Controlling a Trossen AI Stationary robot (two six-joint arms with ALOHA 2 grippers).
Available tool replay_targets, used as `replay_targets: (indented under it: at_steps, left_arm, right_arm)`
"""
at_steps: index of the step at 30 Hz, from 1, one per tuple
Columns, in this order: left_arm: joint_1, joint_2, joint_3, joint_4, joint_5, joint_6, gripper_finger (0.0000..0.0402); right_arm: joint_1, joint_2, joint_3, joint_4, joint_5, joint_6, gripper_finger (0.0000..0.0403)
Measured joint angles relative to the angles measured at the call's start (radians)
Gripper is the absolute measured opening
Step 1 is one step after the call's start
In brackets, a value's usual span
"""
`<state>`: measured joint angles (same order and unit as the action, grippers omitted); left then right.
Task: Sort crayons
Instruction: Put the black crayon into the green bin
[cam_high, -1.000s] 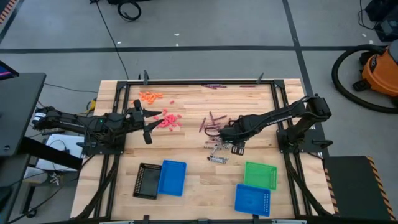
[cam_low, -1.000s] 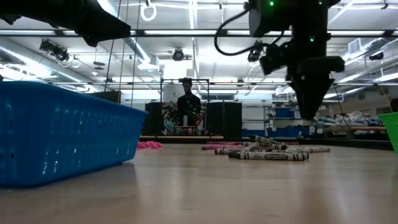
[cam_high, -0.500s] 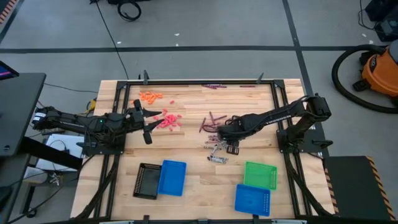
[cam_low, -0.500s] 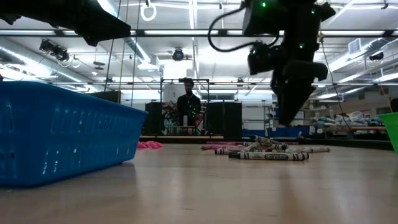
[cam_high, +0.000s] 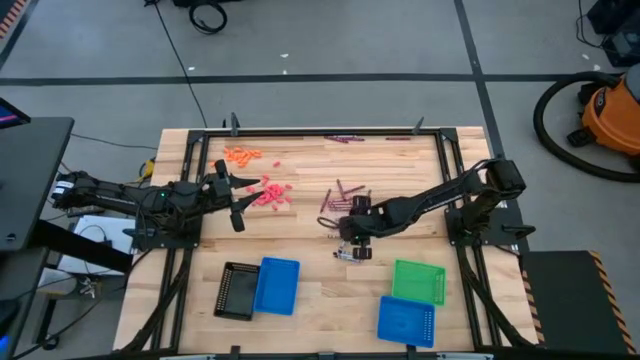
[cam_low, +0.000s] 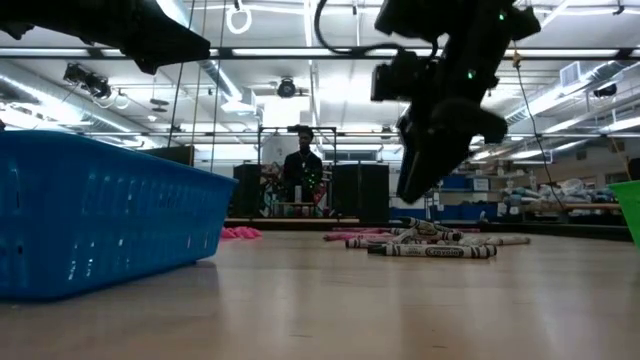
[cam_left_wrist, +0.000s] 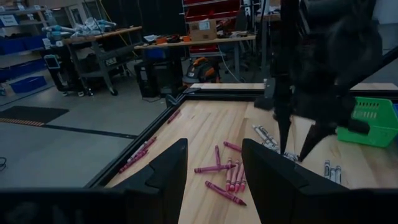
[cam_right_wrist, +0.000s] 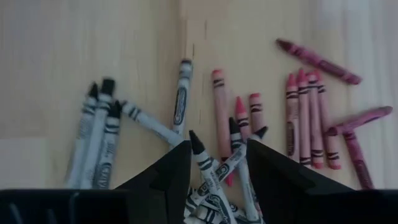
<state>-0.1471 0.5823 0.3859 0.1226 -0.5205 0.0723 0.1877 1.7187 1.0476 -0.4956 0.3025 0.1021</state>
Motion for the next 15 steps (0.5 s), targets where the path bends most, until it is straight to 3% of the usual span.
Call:
replay_targets:
  at_steps: [3,15]
  left_arm:
    - [0.0,0.0,0.0,-0.002,0.0,0.0,0.0164]
    - [0.0,0.0,0.0,-0.002,0.0,0.0,0.0164]
  right_arm:
    - [0.017,0.021,-0.001,0.015,0.043,-0.008,0.0166]
    - [0.018,0.03,-0.014,0.088,-0.005,0.003,0.0166]
